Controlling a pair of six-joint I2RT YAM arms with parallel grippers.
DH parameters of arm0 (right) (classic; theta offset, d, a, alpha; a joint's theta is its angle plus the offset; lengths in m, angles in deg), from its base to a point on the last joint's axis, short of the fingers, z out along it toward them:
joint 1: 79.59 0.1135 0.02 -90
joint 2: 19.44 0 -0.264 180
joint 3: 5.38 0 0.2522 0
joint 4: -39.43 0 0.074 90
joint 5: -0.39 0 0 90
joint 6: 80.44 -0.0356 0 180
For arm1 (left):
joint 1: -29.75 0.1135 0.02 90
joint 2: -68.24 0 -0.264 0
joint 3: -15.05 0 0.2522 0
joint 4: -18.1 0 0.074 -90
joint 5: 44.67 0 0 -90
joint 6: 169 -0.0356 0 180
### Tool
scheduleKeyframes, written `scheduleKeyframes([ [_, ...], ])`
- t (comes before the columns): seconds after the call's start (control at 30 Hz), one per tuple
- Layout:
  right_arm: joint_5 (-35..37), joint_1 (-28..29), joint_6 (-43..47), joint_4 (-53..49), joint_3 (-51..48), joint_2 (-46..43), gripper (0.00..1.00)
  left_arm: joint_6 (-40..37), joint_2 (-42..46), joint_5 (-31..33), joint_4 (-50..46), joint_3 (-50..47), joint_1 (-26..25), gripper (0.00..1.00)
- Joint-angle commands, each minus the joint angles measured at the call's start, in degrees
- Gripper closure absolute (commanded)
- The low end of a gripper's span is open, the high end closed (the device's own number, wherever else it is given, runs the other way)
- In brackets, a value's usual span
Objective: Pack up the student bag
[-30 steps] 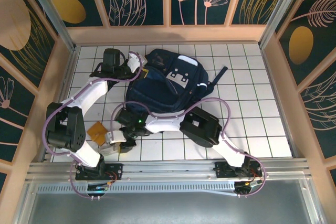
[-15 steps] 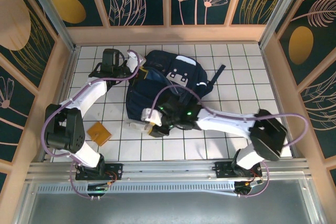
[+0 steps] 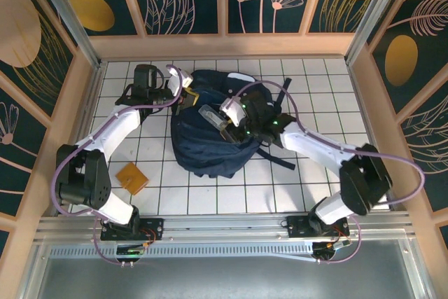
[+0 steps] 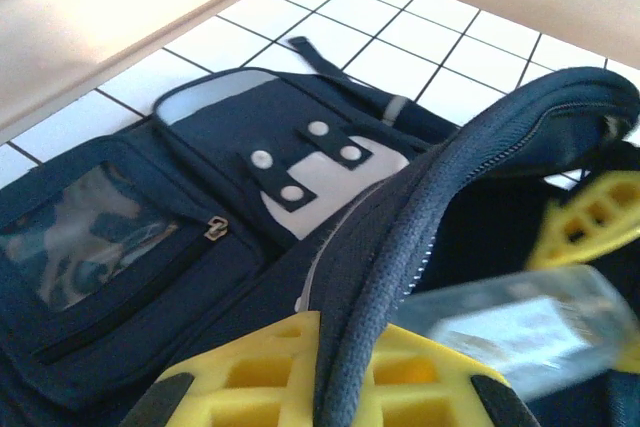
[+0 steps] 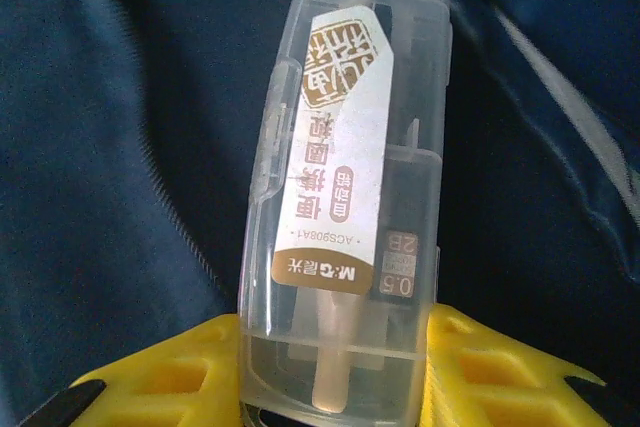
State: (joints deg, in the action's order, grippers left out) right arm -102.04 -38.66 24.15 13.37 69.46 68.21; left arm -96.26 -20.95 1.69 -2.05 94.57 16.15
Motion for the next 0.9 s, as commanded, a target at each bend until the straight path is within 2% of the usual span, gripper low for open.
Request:
scheduleKeyframes([
  [0.0, 9.81, -2.82, -1.42, 1.28, 4.41, 3.59, 0.56, 2.95, 2.13, -5.97, 4.60, -0.06, -0.99, 1.00],
  [0.1, 16.60, -3.58, -1.47, 2.07, 7.05, 4.95, 0.40, 4.91, 1.02, -5.87, 6.32, -0.74, -2.99, 1.00],
  [0.17, 18.60, -3.57, 0.45, 1.36, 7.20, 4.33, 0.33, 7.28, 0.10, -5.32, 9.26, -1.77, -5.21, 1.00],
  [0.23, 18.10, -3.51, 3.34, 1.39, 4.91, 1.08, 0.27, 9.91, -0.75, -3.11, 13.48, -3.33, -7.47, 1.00],
  [0.33, 16.03, -3.57, 8.60, 1.30, -0.08, -6.47, 0.22, 12.91, -3.00, -2.89, 19.33, -4.11, -8.10, 1.00],
  [0.47, 15.75, -3.58, 10.82, 0.89, -4.34, -16.25, 0.10, 10.59, -6.57, -1.68, 15.34, 0.89, -8.10, 1.00],
  [0.5, 12.86, -3.57, 10.66, 0.78, -4.79, -18.46, 0.01, 10.14, -7.52, -2.07, 14.36, 2.40, -8.10, 1.00],
  [0.57, 2.35, -3.45, 9.42, 2.58, -6.80, -22.24, 0.01, 8.45, -8.66, -2.71, 11.65, 5.22, -8.11, 1.00],
  [0.67, -23.38, -2.93, 7.51, 9.34, -11.93, -24.87, 0.01, 4.69, -10.96, -2.80, 6.80, 8.54, -8.06, 1.00],
  [0.73, -26.21, 1.25, 3.78, 17.27, -14.13, -23.15, 0.01, 2.94, -10.88, -2.70, 5.63, 9.03, -7.93, 1.00],
  [0.87, -25.71, 12.36, 10.19, 24.95, -13.08, -12.69, 0.02, -1.13, -11.08, -4.95, 3.04, 9.62, -6.60, 1.00],
])
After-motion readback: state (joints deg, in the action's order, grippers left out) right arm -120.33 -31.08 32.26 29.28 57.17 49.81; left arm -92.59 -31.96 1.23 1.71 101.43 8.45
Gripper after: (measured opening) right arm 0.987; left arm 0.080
